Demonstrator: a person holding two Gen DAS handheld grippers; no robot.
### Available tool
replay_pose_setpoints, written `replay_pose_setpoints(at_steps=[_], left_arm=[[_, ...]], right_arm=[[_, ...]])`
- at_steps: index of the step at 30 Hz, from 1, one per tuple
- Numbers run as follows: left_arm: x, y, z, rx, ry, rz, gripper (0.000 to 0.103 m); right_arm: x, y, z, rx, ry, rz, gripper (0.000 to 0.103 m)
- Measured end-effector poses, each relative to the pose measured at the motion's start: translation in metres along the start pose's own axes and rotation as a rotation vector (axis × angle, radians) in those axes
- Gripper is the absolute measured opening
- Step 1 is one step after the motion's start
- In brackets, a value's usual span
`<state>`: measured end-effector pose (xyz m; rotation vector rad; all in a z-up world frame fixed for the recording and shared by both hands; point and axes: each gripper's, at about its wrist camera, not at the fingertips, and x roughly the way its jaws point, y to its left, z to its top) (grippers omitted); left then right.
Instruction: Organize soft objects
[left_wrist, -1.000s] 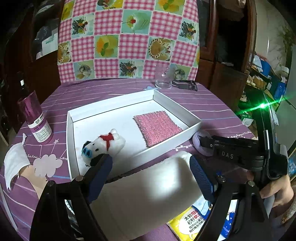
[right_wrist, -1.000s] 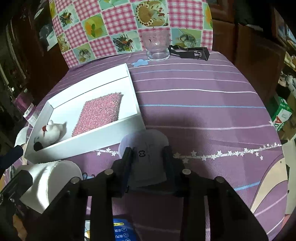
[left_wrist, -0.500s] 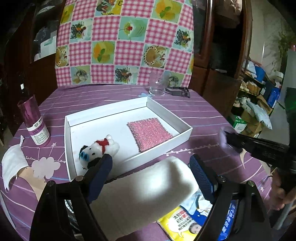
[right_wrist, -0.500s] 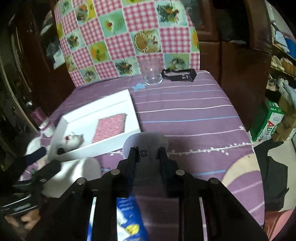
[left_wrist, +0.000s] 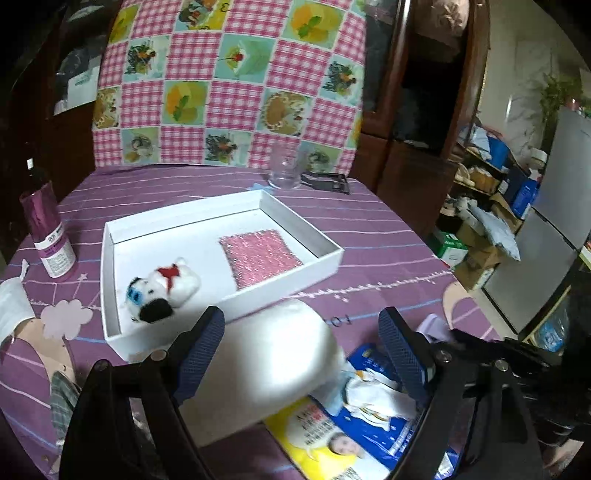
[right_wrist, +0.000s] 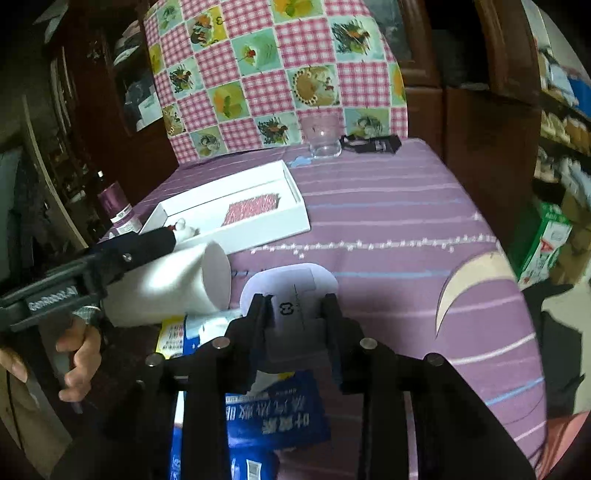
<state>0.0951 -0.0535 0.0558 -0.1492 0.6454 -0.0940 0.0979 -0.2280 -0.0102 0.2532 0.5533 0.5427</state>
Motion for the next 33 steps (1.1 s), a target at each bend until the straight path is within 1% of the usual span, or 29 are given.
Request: replay_pose_setpoints(at_steps=[2,4,6,9,10,11,13,15,17,20,24,26,28,29,31,32,33], left_arm=[[-0.002,-0.009,-0.004,0.041,-0.01,-0.001,0.086],[-0.004,-0.022,-0.009,0.122,-0.016,0.01,0.086],[-0.006,-0.031,-0.013,0.17,-0.021,0.01,0.086],[-0.007,-0.043,-0.02,0.212,-0.007,-0.023,0.085],[-0.008,-0.046,-0.023,0.225,-0.002,-0.039,0.084],[-0.008,-0.049,-0.026,0.241,0.004,-0.055,0.083],[-0.006,-0.06,-0.034,0.315,0.041,-0.084,0.081],[0.0,-0.069,-0.043,0.399,0.077,-0.091,0.08],[0.005,-0.075,-0.052,0.444,0.1,-0.092,0.08],[0.011,-0.077,-0.056,0.453,0.129,-0.092,0.08],[0.023,-0.071,-0.057,0.418,0.178,-0.106,0.079],[0.03,-0.071,-0.059,0.419,0.202,-0.097,0.066],[0.033,-0.072,-0.061,0.419,0.202,-0.094,0.064],[0.033,-0.073,-0.061,0.421,0.198,-0.092,0.061],[0.033,-0.074,-0.062,0.425,0.199,-0.095,0.057],[0.033,-0.074,-0.062,0.423,0.199,-0.098,0.056],[0.033,-0.073,-0.061,0.417,0.2,-0.1,0.055]], right_arm=[[0.002,-0.007,0.001,0.025,0.004,-0.019,0.033],[0.001,-0.013,0.002,0.057,0.001,-0.024,0.033],[-0.003,-0.019,0.003,0.088,-0.013,-0.031,0.033],[-0.006,-0.026,0.004,0.126,-0.021,-0.033,0.033],[-0.007,-0.029,0.004,0.146,-0.024,-0.029,0.03],[-0.009,-0.031,0.005,0.157,-0.029,-0.024,0.03],[-0.012,-0.032,0.005,0.164,-0.037,-0.016,0.03],[-0.016,-0.033,0.005,0.165,-0.055,-0.013,0.03],[-0.017,-0.031,0.005,0.153,-0.054,-0.005,0.029],[-0.013,-0.028,0.004,0.142,-0.023,0.006,0.029],[0.002,-0.024,0.001,0.134,0.067,0.034,0.03],[0.007,-0.023,-0.001,0.132,0.098,0.042,0.032],[0.011,-0.021,-0.003,0.13,0.121,0.047,0.043],[0.014,-0.02,-0.004,0.127,0.136,0.051,0.045],[0.019,-0.016,-0.008,0.104,0.167,0.046,0.047],[0.021,-0.012,-0.01,0.074,0.174,0.023,0.047],[0.022,-0.01,-0.01,0.06,0.174,0.018,0.046]])
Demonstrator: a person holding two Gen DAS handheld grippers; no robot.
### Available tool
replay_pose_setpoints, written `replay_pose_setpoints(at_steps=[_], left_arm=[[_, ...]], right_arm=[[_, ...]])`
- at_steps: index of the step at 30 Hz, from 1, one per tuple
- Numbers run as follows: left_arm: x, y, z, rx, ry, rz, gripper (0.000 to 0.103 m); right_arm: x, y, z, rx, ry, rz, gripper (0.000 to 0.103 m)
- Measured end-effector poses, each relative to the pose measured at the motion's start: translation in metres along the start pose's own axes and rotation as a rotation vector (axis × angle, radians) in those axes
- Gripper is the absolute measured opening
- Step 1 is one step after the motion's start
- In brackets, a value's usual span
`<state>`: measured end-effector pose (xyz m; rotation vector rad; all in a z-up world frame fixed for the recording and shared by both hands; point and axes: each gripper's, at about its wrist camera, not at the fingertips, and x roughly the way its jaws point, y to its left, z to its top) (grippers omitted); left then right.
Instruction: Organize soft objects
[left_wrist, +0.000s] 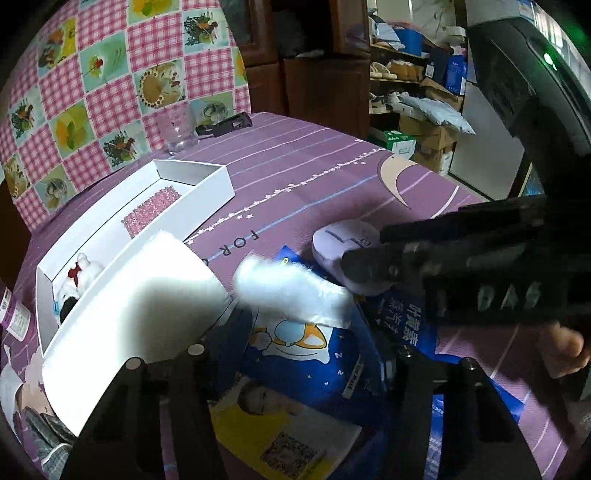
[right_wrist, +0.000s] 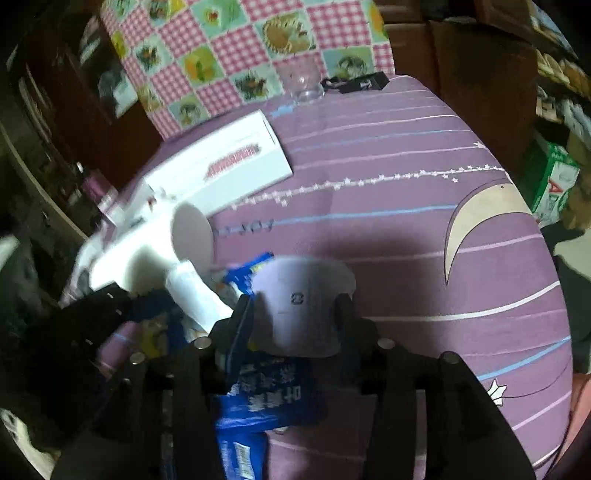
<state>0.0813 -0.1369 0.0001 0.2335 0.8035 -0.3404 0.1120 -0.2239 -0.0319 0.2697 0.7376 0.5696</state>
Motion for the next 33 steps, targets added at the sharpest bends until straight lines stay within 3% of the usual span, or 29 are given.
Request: replay_pose_setpoints(at_steps=[3,5,8,11,15,18,20,22,24,26,29,33], left_arm=[[0.0,0.003,0.001,-0.021,-0.005,-0.008,0.041],[0.0,0.01,0.002,-0.067,-0.01,-0.028,0.023],[0.001,0.023,0.002,-0.154,-0.017,-0.083,0.009],[0.003,0.032,0.001,-0.22,-0.017,-0.136,0.006],[0.001,0.028,0.002,-0.219,-0.028,-0.136,0.007],[0.001,0.028,0.005,-0.231,-0.014,-0.126,0.024],[-0.002,0.03,0.009,-0.258,-0.029,-0.102,0.055],[-0.005,0.031,0.016,-0.268,-0.046,-0.079,0.062],[-0.005,0.026,0.027,-0.248,-0.044,-0.02,0.065],[0.004,0.018,0.038,-0.21,0.008,0.026,0.066],[0.023,0.006,0.053,-0.154,0.083,0.047,0.066],[0.046,0.001,0.066,-0.164,0.158,0.083,0.066]], right_arm=[[0.002,0.0,-0.002,-0.012,0.003,-0.02,0.036],[0.001,-0.006,-0.001,0.009,0.004,0.0,0.034],[0.0,-0.006,0.0,0.01,0.0,0.0,0.031],[-0.001,-0.006,0.0,0.007,-0.002,-0.003,0.031],[-0.004,-0.013,0.002,0.049,-0.011,0.015,0.031],[-0.009,-0.02,0.005,0.082,-0.035,-0.005,0.031],[-0.017,-0.025,0.007,0.102,-0.073,-0.032,0.03],[-0.024,-0.03,0.008,0.124,-0.099,-0.036,0.03],[-0.028,-0.034,0.009,0.145,-0.114,-0.061,0.03],[-0.029,-0.038,0.011,0.162,-0.114,-0.075,0.03],[-0.03,-0.041,0.012,0.18,-0.112,-0.077,0.03],[-0.029,-0.044,0.011,0.189,-0.106,-0.074,0.03]])
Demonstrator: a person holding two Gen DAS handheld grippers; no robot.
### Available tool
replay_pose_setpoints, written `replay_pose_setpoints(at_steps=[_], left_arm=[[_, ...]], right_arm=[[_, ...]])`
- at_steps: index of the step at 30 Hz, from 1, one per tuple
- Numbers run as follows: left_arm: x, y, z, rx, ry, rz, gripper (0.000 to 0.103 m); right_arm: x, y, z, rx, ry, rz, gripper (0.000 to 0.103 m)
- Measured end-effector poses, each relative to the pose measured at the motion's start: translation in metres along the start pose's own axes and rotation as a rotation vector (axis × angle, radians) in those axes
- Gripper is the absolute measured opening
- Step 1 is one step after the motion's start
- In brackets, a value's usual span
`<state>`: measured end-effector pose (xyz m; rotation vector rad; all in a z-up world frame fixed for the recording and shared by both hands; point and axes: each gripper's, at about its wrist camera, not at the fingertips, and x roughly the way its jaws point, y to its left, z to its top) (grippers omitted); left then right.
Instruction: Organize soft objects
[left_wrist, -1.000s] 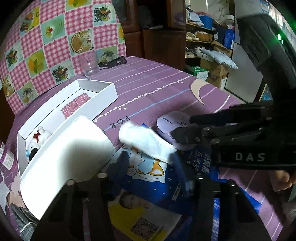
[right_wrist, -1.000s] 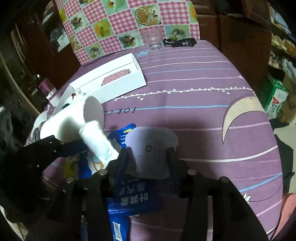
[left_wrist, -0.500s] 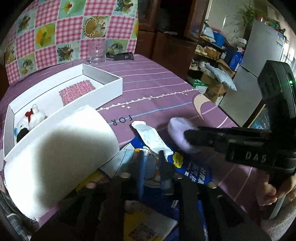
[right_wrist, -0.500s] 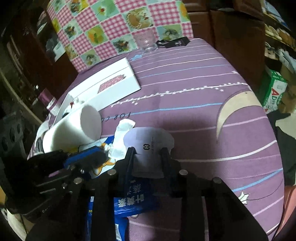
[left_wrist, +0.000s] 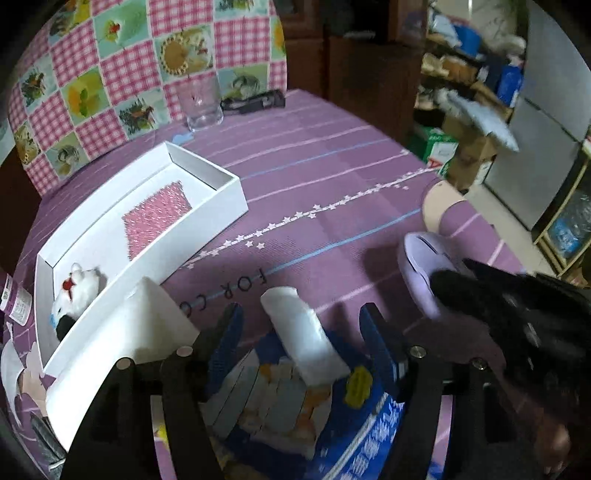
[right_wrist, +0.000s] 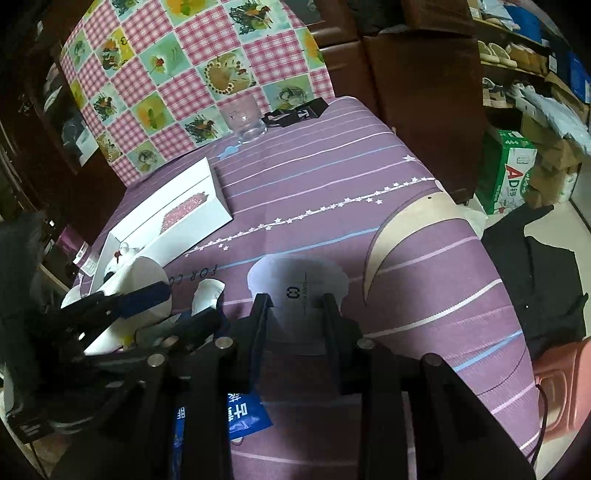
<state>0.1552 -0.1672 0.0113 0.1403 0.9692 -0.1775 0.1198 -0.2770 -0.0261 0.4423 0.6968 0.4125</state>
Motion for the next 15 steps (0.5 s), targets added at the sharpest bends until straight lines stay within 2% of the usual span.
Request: replay_pose_setpoints(at_steps=[1,3,4,5,7,9,13,15], left_arm=[[0.008,0.0,0.003,-0.008,0.04,-0.002,0.064],[0.012,-0.001,0.006,-0.007,0.059,0.068,0.046],[0.015,0.0,0.007,-0.014,0.087,0.06,0.033],[0.02,0.003,0.007,-0.034,0.128,0.026,0.029],[0.02,0.012,0.006,-0.095,0.136,-0.018,0.024],[0.019,0.017,0.006,-0.106,0.148,-0.039,0.021],[0.006,0.019,0.005,-0.105,0.092,-0.032,0.021],[-0.007,0.021,0.004,-0.106,0.054,-0.052,0.021]], right_arm=[[0.001,-0.001,0.0,0.005,0.004,0.003,0.03],[0.001,-0.002,0.0,0.008,0.008,0.004,0.03],[0.002,-0.004,0.001,0.012,0.01,0.003,0.03],[0.002,-0.004,0.001,0.014,0.012,0.005,0.03],[0.002,-0.005,0.001,0.016,0.015,0.009,0.03],[0.003,-0.005,0.001,0.017,0.015,0.008,0.03],[0.002,-0.005,0.001,0.019,0.009,0.027,0.03],[0.001,-0.002,0.001,0.012,-0.001,0.043,0.03]])
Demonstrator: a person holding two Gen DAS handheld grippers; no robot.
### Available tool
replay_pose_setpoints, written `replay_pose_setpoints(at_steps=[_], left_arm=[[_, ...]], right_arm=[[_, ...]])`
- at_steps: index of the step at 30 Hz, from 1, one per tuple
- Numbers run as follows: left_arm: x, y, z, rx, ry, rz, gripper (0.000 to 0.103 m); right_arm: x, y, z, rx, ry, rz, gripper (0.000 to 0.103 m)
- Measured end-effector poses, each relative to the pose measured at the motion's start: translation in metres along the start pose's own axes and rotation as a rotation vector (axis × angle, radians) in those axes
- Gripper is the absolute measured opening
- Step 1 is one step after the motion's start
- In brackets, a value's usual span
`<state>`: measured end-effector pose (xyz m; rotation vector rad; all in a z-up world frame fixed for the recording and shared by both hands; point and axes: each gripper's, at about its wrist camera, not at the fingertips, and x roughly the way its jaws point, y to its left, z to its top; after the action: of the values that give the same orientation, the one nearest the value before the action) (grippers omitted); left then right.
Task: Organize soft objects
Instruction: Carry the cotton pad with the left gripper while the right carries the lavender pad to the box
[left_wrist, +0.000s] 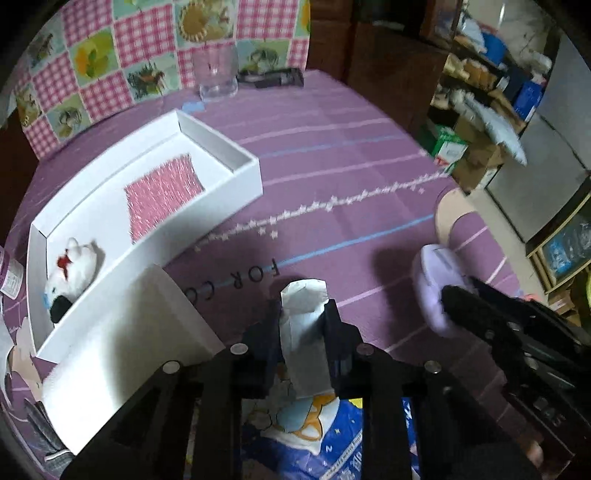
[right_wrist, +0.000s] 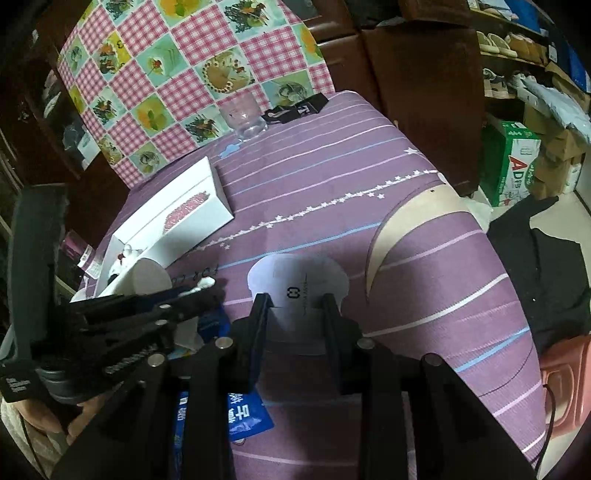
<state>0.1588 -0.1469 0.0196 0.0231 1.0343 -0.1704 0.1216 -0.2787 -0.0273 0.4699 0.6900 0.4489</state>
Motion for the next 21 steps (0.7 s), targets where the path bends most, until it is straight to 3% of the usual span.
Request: replay_pose_setpoints(at_steps=[6,10,13,17,21], left_arm=[[-0.023,0.008,0.005,0.003,-0.068,-0.044,0.021],[-0.038,0.022,0.006,-0.013,-0.103,-0.075,0.021],[-0.051,0.038,0.01,-0.043,-0.125,-0.098,0.021],[-0.071,0.063,0.013,-0.081,-0.19,-0.057,0.021],[-0.087,0.106,0.014,-0.187,-0.256,-0.019,0.021]], right_arm=[[0.004,0.008,-0.001,-0.016,0.021,0.094,0.03],[-0.006,0.014,0.007,-0.027,-0.002,0.045,0.03],[-0.017,0.018,0.022,-0.008,0.014,0.067,0.03],[-0.026,0.043,0.052,-0.034,0.026,0.081,0.03],[-0.019,0.078,0.072,-0.102,0.021,0.077,0.03]])
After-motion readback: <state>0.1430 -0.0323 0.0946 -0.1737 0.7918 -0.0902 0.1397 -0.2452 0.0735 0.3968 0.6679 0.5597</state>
